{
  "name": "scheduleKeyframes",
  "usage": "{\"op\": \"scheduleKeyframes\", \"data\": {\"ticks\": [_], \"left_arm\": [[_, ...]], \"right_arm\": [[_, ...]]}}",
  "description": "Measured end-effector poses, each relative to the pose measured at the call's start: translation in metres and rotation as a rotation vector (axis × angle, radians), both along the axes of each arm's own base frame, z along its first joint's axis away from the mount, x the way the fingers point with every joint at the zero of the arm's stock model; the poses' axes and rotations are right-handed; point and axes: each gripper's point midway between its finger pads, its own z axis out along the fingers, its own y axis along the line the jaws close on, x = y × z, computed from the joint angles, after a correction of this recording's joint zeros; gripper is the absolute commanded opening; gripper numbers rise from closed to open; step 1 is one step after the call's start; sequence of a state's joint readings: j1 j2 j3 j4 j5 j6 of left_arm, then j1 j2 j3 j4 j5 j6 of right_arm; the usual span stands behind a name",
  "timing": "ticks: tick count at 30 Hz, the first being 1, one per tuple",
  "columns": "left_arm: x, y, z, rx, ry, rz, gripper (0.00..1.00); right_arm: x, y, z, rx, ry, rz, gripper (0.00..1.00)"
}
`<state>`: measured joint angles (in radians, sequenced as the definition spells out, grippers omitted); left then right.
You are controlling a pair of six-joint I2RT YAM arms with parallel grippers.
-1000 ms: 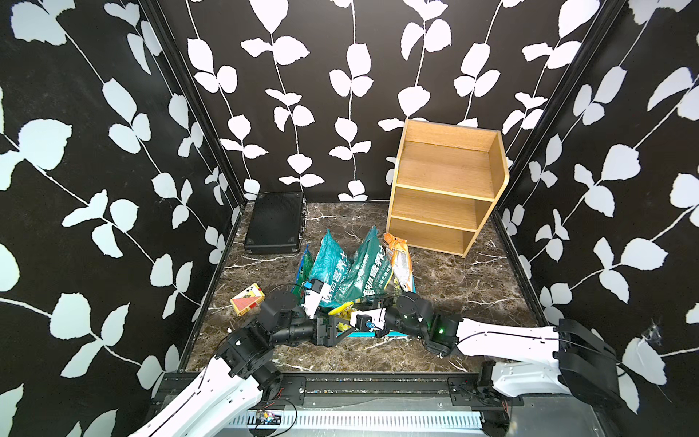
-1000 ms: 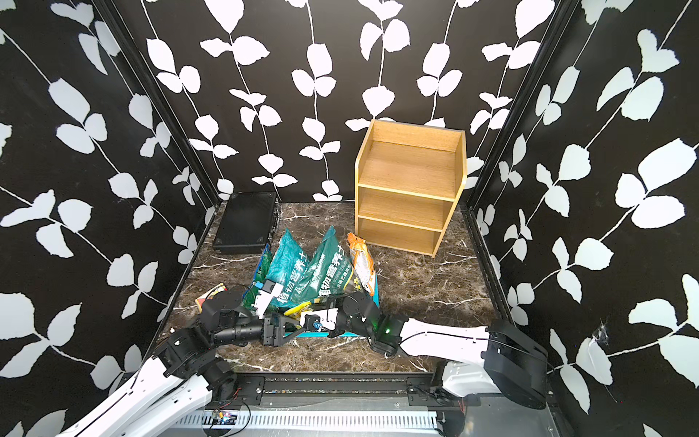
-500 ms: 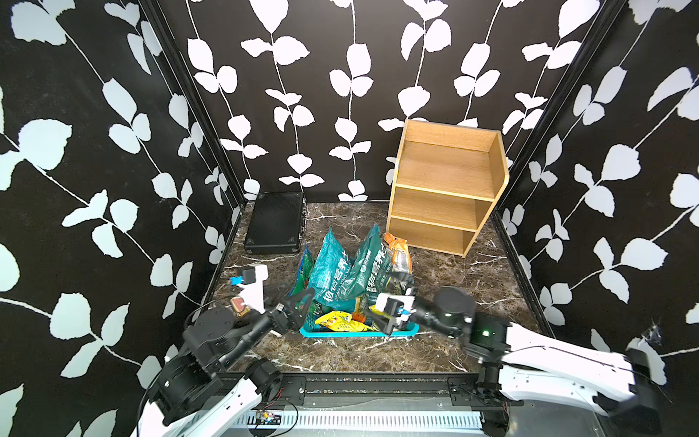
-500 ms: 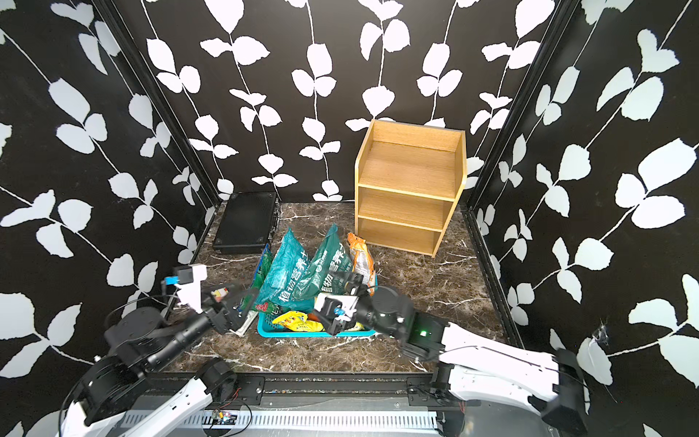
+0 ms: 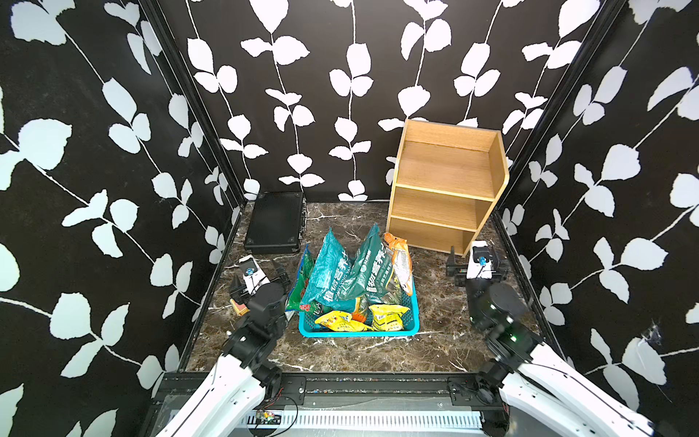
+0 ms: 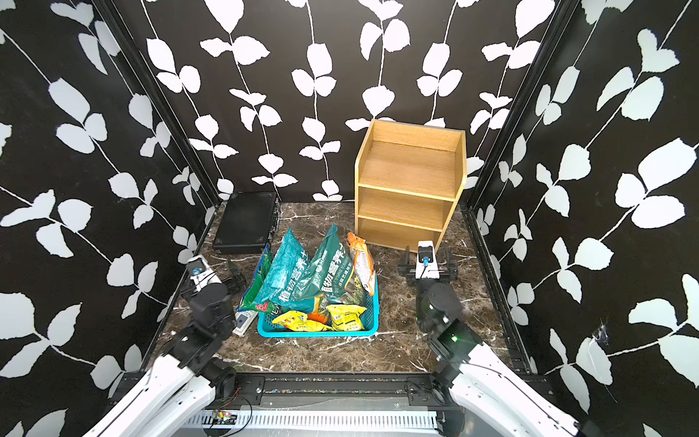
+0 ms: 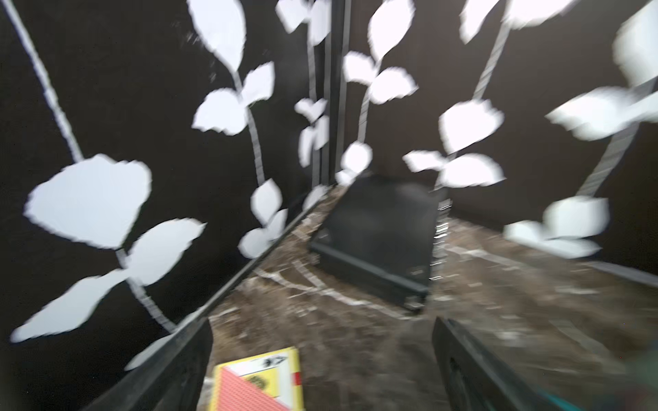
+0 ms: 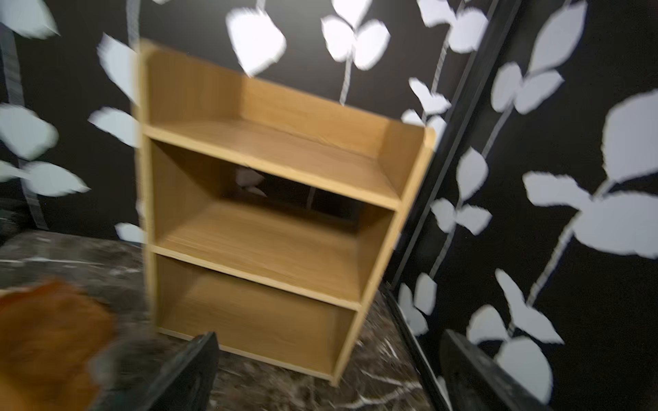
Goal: Take down the fertilizer bag from the shelf
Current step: Reset both arms
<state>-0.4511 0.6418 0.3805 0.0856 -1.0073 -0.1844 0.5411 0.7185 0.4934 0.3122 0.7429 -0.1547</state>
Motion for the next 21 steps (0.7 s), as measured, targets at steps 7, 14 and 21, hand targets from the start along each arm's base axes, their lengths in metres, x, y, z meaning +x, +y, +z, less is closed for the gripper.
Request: {"op": "scheduleKeyframes", "data": {"ticks": [7, 14, 21], "left_arm": [[0.017, 0.056, -0.090, 0.119, 0.246, 0.226, 0.99], [0.060, 0.054, -0.116, 0.040, 0.262, 0.113, 0.99], [0.117, 0.026, -0.119, 0.031, 0.283, -0.066, 0.99]], "right_arm": [[0.040, -0.079, -0.129, 0.020, 0.267, -0.266, 1.00], [0.087, -0.070, -0.219, 0.015, 0.551, -0.154, 1.00], [0.104, -0.062, -0.201, 0.078, 0.462, -0.089, 1.00]]}}
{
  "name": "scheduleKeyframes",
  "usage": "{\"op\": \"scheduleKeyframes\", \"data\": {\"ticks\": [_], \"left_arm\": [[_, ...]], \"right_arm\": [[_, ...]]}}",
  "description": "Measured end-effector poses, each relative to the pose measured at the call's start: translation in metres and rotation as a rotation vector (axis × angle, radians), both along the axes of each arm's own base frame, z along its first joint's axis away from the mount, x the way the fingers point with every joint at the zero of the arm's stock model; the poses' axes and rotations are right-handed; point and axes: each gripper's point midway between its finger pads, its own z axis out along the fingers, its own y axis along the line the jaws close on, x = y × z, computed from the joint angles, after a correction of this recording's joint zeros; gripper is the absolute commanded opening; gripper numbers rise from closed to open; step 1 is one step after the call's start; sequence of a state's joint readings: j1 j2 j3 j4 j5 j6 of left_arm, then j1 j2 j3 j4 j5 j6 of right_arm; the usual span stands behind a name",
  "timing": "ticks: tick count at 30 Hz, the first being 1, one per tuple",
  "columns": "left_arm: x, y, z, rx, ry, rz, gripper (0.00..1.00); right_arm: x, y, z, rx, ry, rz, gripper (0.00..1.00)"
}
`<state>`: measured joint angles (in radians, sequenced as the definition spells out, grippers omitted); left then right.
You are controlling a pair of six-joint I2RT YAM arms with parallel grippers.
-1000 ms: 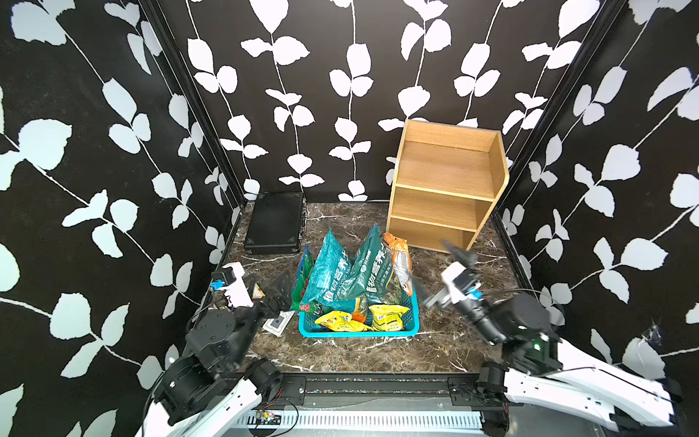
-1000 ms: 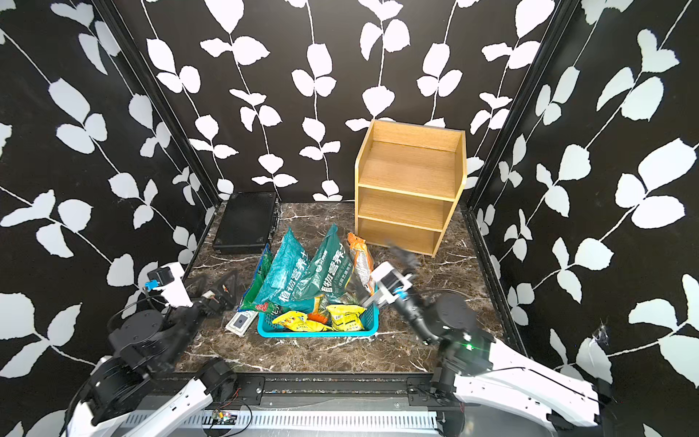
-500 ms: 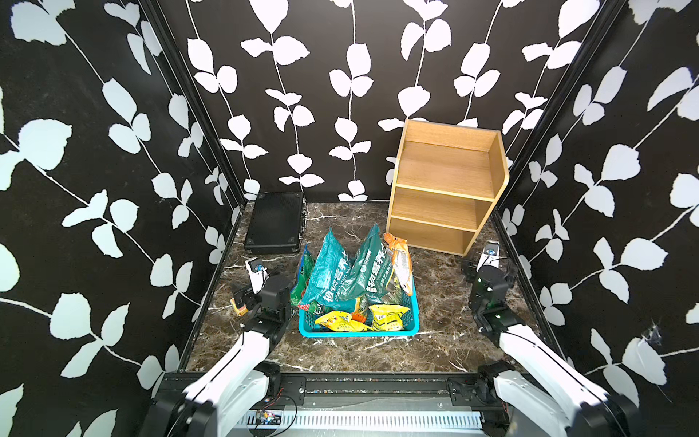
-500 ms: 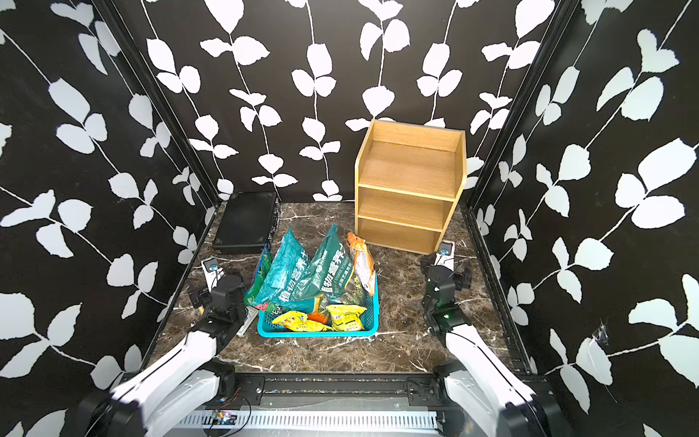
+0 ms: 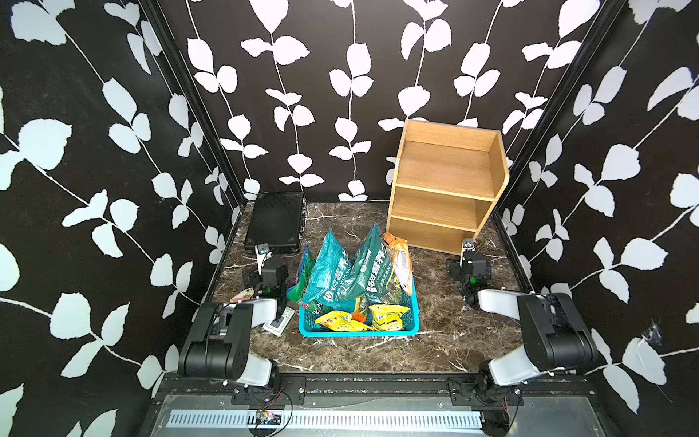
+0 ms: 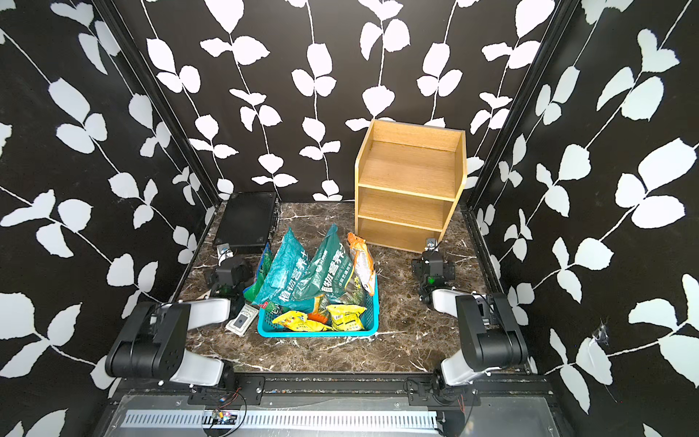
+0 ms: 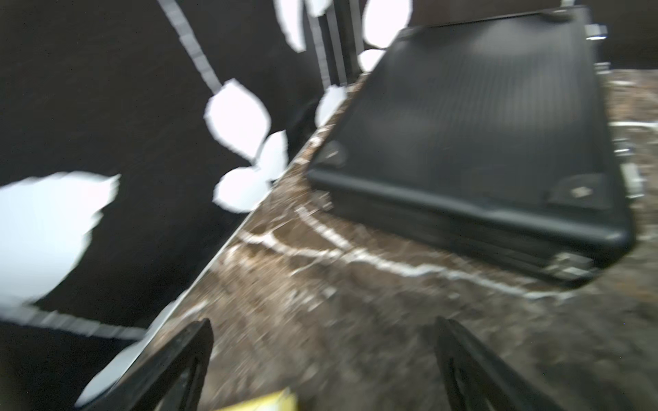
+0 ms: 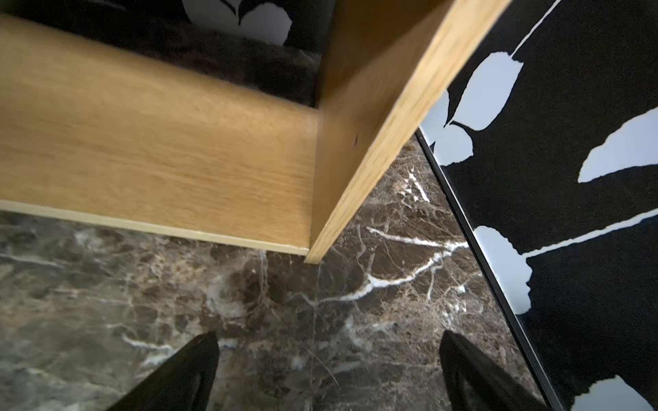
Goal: Take down the fertilizer bag from the shelf
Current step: Reset both arms
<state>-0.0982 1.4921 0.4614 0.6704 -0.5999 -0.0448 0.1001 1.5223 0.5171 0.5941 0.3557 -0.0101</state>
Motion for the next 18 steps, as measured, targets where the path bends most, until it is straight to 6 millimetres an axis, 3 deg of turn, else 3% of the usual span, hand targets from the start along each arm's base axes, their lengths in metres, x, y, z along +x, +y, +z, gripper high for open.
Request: {"op": "scheduleKeyframes", "data": {"ticks": [3, 8, 11, 13, 18], "left_arm": [[0.012, -0.007, 0.004, -0.004, -0.003, -0.039, 0.99], [0.012, -0.019, -0.001, -0.010, -0.002, -0.129, 0.99], [0.009, -0.041, -0.016, -0.002, -0.018, -0.276, 0.99], [0.002, -0.045, -0.033, -0.009, 0.033, -0.299, 0.99], [0.008, -0.046, -0.023, -0.009, -0.009, -0.307, 0.99]], "right_arm": [[-0.006, -0.005, 0.000, 0.029, -0.047, -0.001, 1.00], [-0.012, -0.004, -0.010, 0.051, -0.057, 0.021, 0.99], [-0.009, -0.001, -0.004, 0.059, -0.085, 0.033, 1.00], [-0.008, -0.001, -0.001, 0.061, -0.097, 0.035, 1.00], [-0.007, 0.000, -0.001, 0.067, -0.102, 0.040, 1.00]]}}
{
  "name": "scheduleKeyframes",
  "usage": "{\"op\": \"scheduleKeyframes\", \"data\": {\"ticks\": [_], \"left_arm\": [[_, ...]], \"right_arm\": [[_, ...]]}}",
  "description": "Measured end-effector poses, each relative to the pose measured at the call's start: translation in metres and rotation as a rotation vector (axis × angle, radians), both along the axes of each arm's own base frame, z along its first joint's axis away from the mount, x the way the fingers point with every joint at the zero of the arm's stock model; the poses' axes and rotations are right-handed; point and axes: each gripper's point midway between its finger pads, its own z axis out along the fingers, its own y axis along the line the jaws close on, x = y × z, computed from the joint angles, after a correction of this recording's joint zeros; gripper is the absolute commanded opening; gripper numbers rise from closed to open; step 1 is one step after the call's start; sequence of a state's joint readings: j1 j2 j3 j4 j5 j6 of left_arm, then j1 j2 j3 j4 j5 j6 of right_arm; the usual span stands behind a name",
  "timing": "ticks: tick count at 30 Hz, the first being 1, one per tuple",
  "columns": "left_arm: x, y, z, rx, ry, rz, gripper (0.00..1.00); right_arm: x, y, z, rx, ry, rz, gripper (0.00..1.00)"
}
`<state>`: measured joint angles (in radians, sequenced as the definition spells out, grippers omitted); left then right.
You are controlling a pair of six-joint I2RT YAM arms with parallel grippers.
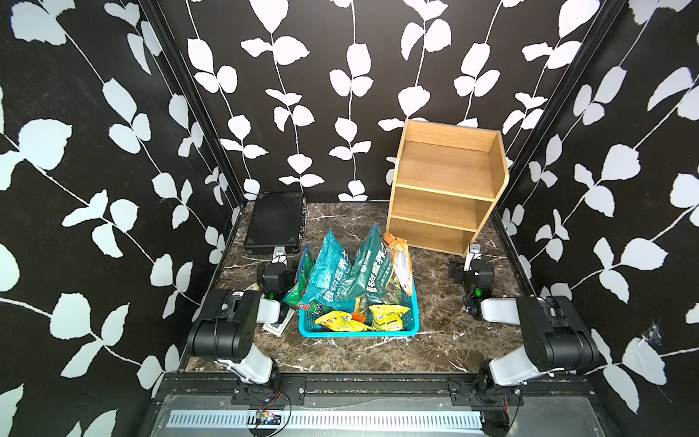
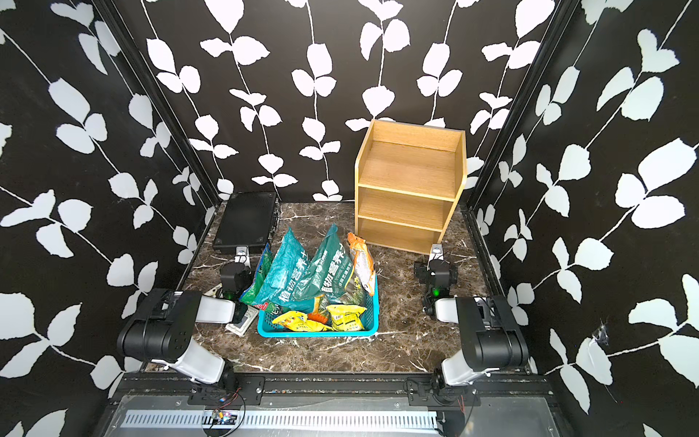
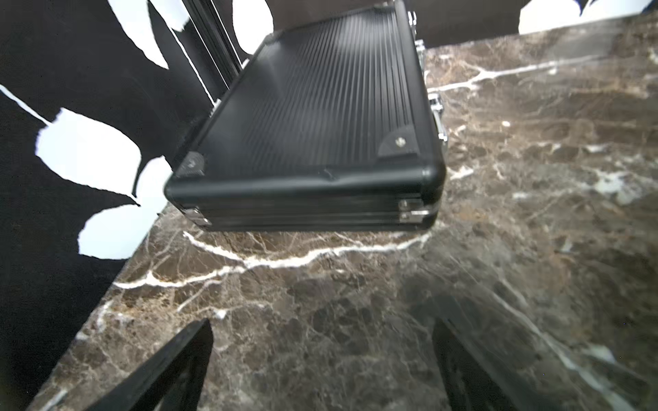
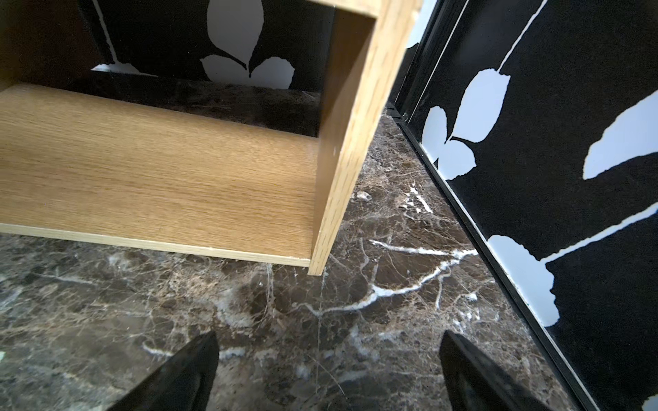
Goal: Take down the fertilizer bag from the shelf
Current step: Reset both arms
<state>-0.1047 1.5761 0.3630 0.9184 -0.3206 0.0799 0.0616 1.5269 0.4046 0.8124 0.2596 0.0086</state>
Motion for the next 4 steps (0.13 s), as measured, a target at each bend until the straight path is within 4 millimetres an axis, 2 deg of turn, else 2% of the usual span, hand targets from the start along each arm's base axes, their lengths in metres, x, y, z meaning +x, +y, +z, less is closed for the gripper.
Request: {"op": "scheduleKeyframes", "data": {"ticks": [4], "left_arm": [[0.0022, -0.0004, 0.0038, -0.002, -0.013, -0.002, 0.99]], "right_arm": [[0.0002, 0.0011, -0.0001, 0.002, 0.000, 0.006, 1.00]]}}
